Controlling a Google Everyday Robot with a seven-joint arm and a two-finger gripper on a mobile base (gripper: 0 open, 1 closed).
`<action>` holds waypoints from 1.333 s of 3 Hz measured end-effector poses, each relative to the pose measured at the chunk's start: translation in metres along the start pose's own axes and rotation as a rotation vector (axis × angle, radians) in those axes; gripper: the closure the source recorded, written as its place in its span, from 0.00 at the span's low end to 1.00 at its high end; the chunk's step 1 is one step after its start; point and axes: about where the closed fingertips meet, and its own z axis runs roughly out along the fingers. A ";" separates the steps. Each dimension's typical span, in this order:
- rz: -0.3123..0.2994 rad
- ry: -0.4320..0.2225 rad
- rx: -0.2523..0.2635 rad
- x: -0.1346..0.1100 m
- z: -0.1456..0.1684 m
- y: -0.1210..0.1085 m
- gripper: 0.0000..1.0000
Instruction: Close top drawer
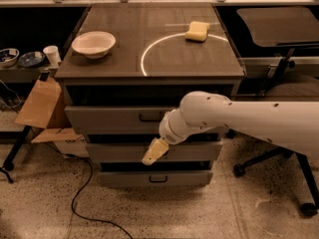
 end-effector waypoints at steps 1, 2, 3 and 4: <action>0.021 0.010 0.028 -0.005 0.000 -0.009 0.00; 0.049 0.022 0.054 -0.010 0.003 -0.020 0.00; 0.071 0.028 0.073 -0.012 0.008 -0.027 0.00; 0.068 0.040 0.082 0.006 -0.003 -0.035 0.00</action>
Offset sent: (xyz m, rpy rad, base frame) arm 0.0368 0.0001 0.0072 -0.0300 -0.0106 -0.1255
